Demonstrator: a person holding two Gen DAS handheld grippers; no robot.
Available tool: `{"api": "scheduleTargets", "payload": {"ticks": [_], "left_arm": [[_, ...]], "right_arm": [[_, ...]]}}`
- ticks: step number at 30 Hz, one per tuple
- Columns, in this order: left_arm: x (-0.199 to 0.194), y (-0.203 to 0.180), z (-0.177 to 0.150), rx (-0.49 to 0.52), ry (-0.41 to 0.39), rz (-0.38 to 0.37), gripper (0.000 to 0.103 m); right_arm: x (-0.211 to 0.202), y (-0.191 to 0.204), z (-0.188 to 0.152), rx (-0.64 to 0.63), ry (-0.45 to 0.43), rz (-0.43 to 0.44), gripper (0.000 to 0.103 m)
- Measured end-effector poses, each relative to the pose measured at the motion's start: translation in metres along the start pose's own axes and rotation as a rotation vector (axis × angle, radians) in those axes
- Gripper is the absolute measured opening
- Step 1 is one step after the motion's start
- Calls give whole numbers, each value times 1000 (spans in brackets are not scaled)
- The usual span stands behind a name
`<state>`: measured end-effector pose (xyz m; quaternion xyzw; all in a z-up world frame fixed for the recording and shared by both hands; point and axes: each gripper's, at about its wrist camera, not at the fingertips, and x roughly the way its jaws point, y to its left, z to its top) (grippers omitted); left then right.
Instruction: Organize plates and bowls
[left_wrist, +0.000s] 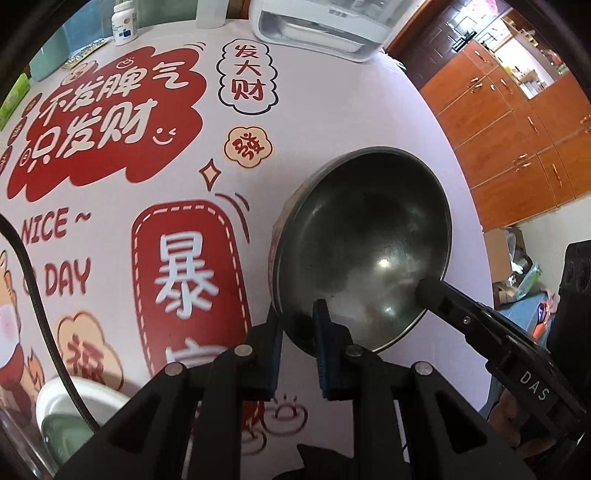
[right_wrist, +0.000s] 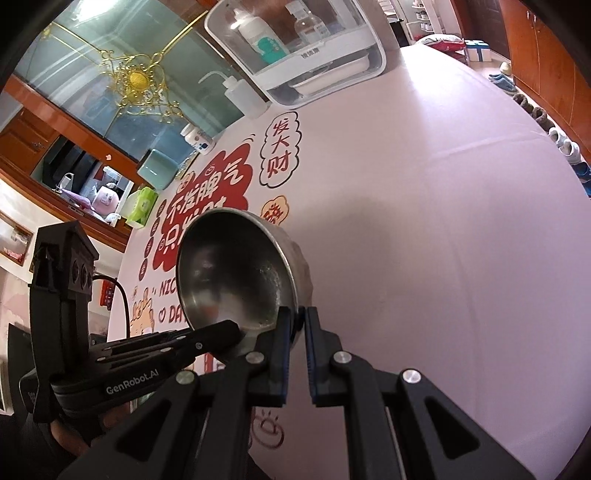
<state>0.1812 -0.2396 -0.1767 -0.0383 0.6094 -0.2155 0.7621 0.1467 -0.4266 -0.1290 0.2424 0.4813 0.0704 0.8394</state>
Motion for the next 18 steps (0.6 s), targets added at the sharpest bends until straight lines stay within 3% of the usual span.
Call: {"api": "scheduleTargets", "payload": {"ticks": [18], "left_arm": [[-72, 20, -75, -11, -60, 19, 15]], "right_arm": [[-36, 58, -52, -103, -18, 72, 8]]}}
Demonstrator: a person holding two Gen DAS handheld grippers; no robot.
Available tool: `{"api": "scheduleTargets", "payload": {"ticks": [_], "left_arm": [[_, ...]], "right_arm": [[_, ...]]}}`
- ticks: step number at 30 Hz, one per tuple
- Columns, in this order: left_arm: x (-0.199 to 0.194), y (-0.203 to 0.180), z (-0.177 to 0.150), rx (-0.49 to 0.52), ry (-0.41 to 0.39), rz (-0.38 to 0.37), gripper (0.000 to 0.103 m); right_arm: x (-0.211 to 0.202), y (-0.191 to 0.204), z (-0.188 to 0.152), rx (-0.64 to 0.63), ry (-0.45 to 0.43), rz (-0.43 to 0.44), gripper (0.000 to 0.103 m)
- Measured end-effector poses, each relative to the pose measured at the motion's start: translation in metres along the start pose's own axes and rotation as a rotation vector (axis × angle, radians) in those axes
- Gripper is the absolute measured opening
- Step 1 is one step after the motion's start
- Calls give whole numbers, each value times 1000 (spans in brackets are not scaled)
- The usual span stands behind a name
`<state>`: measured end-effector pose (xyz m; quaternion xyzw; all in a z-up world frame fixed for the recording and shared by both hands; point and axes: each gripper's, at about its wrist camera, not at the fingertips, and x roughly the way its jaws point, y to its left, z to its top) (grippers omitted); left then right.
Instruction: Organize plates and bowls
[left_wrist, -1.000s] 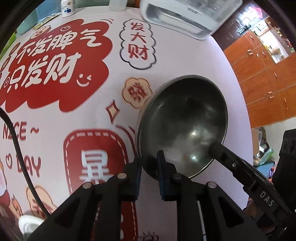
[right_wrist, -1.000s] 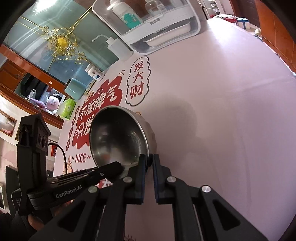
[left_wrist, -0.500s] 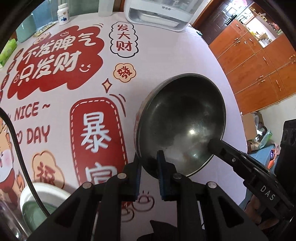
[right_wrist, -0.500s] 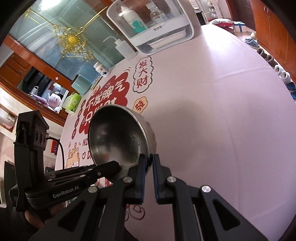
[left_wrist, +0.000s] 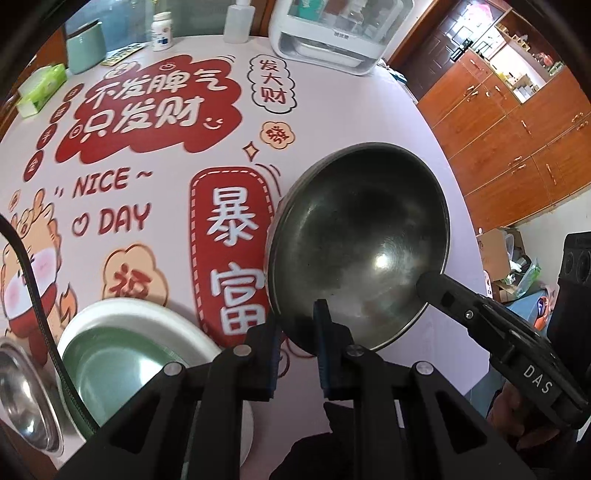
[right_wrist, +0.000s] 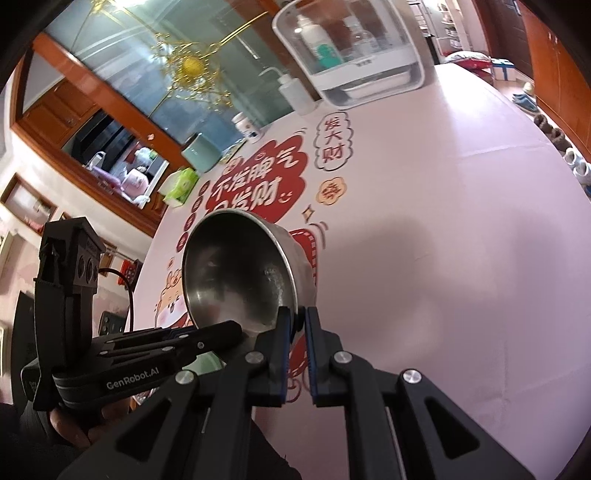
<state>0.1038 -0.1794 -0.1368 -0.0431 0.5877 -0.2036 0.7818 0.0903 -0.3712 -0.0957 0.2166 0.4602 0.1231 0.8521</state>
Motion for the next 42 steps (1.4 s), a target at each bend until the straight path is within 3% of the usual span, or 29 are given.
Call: {"api": "scheduleTargets", "payload": {"ticks": [17, 42], "left_arm": [[-46, 69, -47, -50, -31, 5, 15], [-110, 239, -114, -163, -4, 54, 15]], "right_arm": [[17, 78, -35, -66, 39, 11, 8], [95, 232, -98, -128, 135, 74, 10]]}}
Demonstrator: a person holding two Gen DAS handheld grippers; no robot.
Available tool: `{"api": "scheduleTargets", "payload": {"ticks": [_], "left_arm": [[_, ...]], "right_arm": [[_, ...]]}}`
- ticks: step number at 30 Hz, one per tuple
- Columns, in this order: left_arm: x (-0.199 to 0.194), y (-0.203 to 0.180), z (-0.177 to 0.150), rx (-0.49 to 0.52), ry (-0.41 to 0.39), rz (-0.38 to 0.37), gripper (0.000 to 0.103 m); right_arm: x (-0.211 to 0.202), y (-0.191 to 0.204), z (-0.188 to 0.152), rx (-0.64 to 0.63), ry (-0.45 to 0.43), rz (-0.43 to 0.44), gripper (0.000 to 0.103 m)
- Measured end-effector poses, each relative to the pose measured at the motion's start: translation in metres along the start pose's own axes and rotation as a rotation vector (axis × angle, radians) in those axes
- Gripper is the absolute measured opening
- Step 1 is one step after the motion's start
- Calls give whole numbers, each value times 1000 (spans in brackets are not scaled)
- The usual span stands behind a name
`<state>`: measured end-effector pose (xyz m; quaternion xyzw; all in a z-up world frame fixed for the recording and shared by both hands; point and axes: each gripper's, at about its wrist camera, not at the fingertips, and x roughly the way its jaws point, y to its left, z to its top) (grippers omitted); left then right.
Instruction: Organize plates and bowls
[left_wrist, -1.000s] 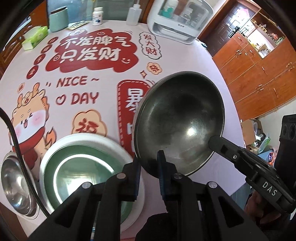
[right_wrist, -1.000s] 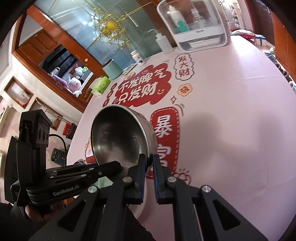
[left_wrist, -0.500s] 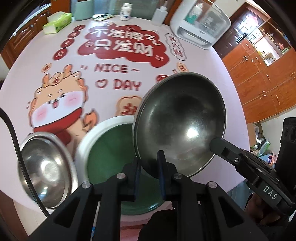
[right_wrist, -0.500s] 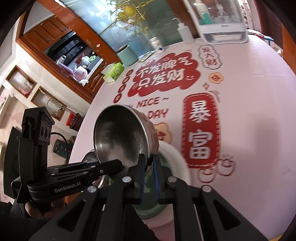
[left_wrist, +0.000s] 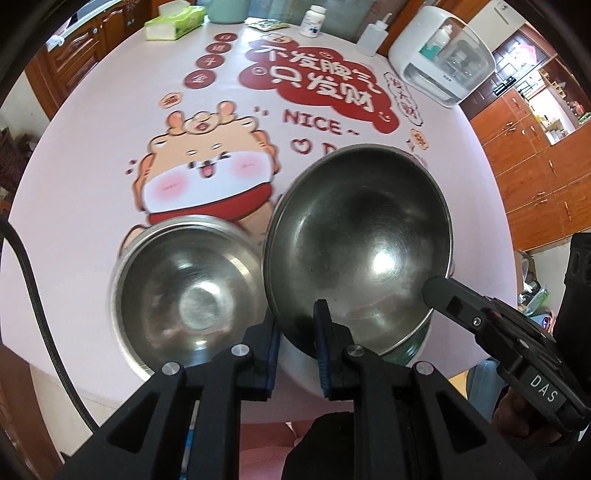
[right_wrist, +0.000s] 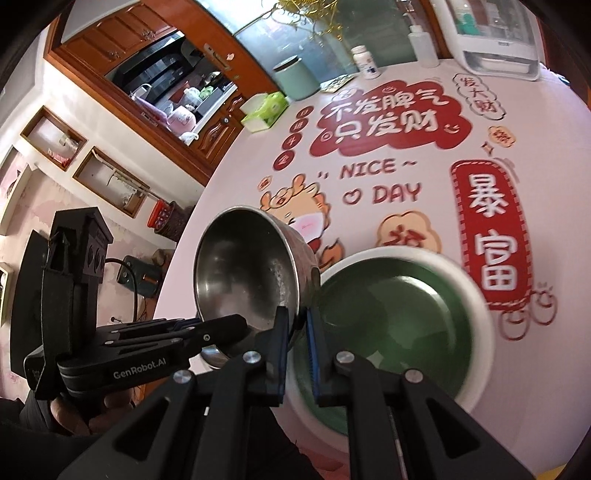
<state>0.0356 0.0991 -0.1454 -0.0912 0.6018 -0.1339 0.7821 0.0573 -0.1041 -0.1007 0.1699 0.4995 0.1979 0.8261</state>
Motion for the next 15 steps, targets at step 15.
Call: {"api": "scheduleTargets", "payload": {"ticks": [15], "left_arm": [[-2, 69, -17, -4, 64, 24, 15]], "right_arm": [[46, 50, -22, 23, 58, -7, 11]]}}
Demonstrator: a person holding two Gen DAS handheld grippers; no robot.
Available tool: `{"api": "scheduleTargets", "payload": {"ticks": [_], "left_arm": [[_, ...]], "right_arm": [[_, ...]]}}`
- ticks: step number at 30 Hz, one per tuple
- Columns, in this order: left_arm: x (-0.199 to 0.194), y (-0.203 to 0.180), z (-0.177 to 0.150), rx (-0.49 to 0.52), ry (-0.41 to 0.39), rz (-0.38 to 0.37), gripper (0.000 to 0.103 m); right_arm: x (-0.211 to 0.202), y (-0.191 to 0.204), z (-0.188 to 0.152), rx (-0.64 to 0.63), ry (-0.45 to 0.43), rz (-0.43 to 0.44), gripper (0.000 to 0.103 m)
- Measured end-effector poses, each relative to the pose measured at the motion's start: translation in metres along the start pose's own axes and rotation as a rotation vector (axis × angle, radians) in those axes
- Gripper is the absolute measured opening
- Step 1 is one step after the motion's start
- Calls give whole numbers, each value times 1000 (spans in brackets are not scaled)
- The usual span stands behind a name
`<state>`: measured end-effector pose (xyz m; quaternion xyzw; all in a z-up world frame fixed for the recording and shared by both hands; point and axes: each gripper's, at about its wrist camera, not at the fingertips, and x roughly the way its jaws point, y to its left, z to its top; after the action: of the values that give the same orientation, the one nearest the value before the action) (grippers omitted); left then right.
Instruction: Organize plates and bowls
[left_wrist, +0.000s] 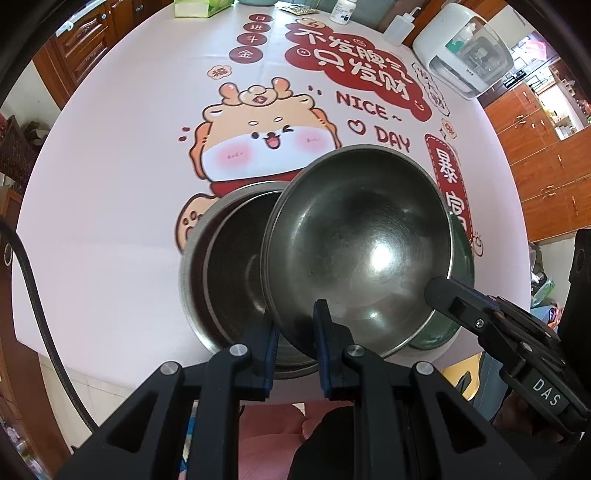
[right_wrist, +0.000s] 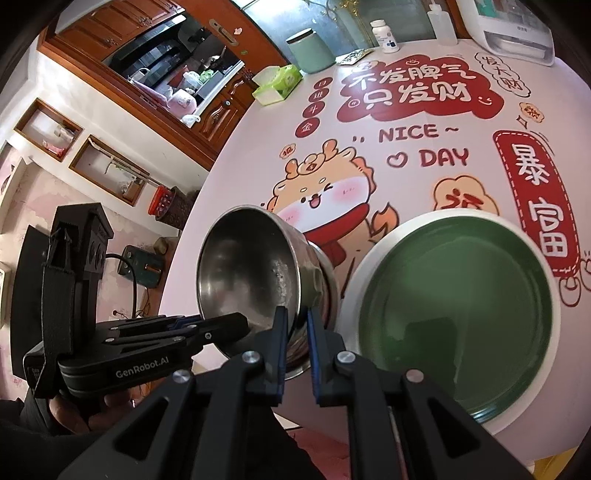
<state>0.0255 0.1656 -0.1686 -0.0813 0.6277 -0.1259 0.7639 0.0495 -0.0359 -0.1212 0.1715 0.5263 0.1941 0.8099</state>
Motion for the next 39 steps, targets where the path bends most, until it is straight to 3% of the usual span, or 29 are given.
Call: {"api": "scheduleTargets", "payload": {"ticks": [9, 32, 36, 39], "left_arm": [[6, 18, -5, 6, 39, 3, 16], [-3, 26, -9, 38, 7, 19, 22], [-5, 26, -8, 51, -6, 28, 22], [-8, 28, -6, 59, -20, 17, 24]], "right_arm": [[15, 11, -6, 13, 48, -29, 14], [13, 1, -18, 130, 29, -23, 17], [15, -5, -21, 164, 37, -16, 29], [17, -9, -23, 190, 37, 0, 32]]}}
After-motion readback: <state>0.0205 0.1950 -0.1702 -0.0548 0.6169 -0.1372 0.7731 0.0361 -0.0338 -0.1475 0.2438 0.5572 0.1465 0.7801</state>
